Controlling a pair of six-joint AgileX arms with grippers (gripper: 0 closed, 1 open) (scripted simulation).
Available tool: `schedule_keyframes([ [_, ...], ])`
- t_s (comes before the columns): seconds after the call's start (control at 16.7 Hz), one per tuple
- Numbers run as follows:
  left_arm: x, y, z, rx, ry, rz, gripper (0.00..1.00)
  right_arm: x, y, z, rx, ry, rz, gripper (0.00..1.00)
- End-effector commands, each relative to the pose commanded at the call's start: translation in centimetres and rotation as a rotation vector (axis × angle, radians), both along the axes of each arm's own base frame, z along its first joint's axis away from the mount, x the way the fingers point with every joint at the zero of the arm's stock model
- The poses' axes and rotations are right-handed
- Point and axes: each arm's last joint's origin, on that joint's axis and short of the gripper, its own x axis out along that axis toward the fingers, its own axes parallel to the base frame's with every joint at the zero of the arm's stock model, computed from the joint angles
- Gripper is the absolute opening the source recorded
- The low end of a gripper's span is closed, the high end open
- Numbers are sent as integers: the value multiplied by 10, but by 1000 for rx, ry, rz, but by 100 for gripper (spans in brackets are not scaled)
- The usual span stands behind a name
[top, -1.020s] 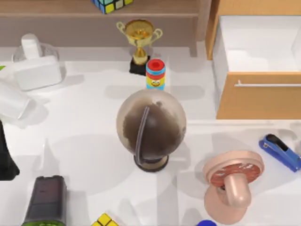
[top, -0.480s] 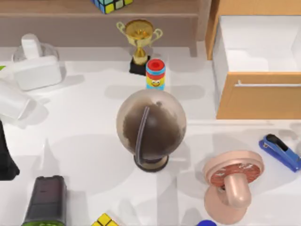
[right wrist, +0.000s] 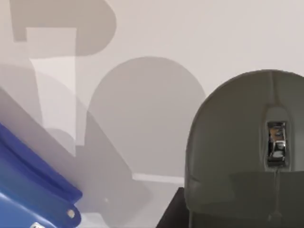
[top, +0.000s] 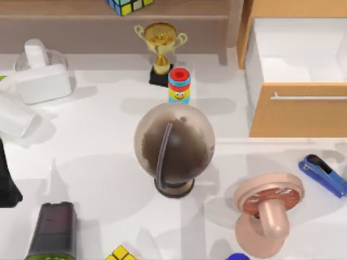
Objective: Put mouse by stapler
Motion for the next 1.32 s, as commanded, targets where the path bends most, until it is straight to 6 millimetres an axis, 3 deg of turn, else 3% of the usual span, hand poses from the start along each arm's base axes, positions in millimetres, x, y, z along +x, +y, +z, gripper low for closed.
schedule_keyframes([
  [1.32,0,0,0,0,0,0,100,4,0,-15,-4,-9,0,0],
])
